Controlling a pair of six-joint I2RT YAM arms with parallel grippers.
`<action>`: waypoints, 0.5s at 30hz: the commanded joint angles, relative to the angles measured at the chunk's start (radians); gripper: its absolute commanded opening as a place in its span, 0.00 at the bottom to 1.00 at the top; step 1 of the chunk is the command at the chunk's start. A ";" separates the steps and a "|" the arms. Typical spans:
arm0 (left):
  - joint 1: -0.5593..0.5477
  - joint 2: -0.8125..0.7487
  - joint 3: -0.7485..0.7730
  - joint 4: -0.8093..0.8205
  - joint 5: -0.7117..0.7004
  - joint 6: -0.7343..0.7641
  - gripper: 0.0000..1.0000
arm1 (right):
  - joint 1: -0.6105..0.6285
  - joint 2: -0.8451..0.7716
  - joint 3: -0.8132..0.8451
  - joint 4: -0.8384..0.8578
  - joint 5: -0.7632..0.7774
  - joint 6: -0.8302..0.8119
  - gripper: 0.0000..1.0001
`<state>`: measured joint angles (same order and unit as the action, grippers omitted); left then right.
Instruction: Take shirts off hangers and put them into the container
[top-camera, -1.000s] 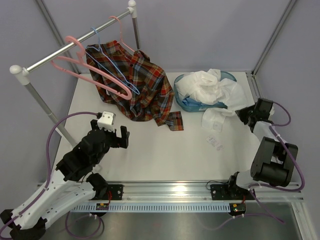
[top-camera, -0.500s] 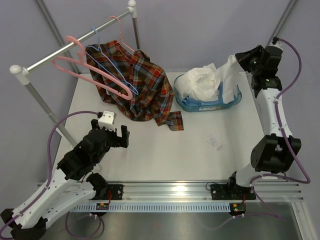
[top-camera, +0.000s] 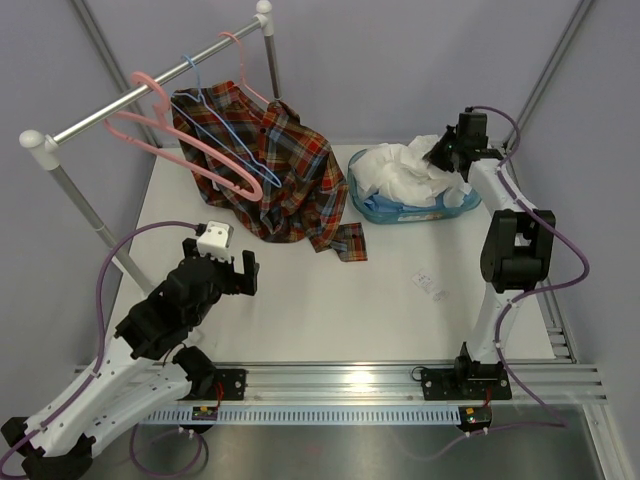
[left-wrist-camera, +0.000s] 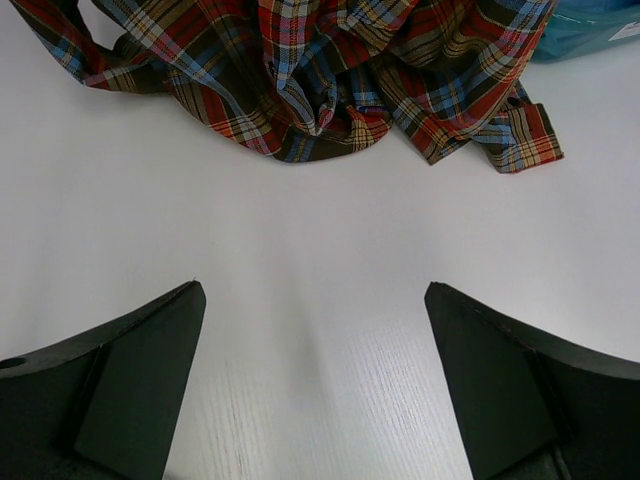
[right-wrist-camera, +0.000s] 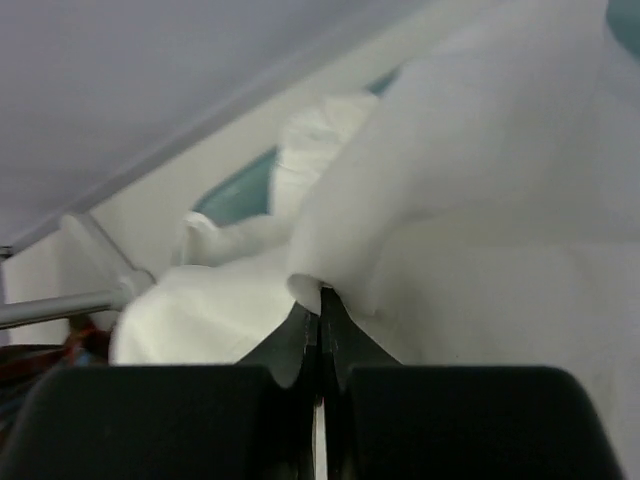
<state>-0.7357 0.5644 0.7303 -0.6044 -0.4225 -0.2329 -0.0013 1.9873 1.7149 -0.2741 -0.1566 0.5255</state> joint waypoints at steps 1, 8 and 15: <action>0.006 0.005 0.004 0.029 0.016 0.012 0.99 | -0.005 0.037 -0.079 -0.056 0.071 -0.009 0.00; 0.007 0.008 0.004 0.029 0.014 0.012 0.99 | -0.005 0.096 -0.129 -0.128 0.080 0.086 0.00; 0.007 0.000 0.003 0.029 0.014 0.012 0.99 | -0.005 0.003 -0.139 -0.132 0.114 0.025 0.23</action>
<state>-0.7330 0.5663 0.7303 -0.6044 -0.4221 -0.2325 -0.0082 2.0708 1.5978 -0.3218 -0.0925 0.5941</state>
